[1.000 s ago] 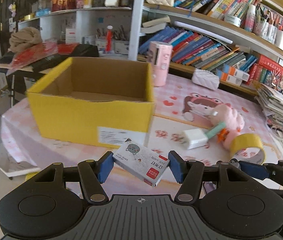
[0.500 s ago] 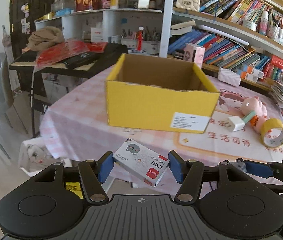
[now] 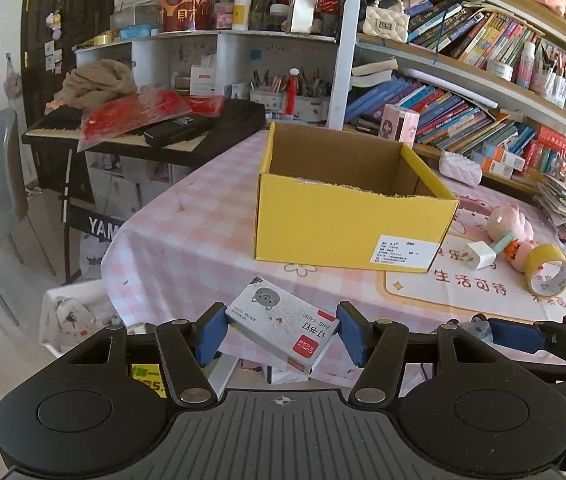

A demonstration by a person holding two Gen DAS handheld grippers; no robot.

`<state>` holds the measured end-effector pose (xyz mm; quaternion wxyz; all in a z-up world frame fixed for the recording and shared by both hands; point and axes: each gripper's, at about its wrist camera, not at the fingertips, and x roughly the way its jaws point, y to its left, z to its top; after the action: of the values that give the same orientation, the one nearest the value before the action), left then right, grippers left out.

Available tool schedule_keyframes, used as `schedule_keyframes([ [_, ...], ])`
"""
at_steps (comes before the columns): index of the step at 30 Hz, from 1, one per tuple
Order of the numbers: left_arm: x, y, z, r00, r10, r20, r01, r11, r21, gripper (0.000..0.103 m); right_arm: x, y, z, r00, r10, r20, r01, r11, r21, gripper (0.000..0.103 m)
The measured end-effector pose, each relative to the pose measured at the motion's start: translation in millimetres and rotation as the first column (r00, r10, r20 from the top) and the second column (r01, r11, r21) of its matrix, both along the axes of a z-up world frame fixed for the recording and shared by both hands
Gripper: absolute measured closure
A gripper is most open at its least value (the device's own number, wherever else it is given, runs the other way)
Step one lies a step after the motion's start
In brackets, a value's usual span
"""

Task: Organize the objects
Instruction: 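Carry the toy car and small box with both grippers toward the yellow box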

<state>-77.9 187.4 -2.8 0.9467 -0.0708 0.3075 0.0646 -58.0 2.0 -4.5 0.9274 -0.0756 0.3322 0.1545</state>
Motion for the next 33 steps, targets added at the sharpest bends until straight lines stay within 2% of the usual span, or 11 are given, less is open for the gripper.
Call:
schedule_keyframes([
  [11, 3.4, -1.9, 3.8, 0.998, -0.056, 0.024, 0.057, 0.998, -0.010, 0.044, -0.6, -5.4, 8.6, 0.998, -0.062, 0.024, 0.062, 0.998, -0.010, 0.062],
  [33, 6.3, -7.4, 8.6, 0.996, -0.082, 0.039, 0.082, 0.997, 0.006, 0.044, 1.5, -9.7, 10.3, 0.996, -0.091, 0.022, 0.091, 0.996, -0.003, 0.062],
])
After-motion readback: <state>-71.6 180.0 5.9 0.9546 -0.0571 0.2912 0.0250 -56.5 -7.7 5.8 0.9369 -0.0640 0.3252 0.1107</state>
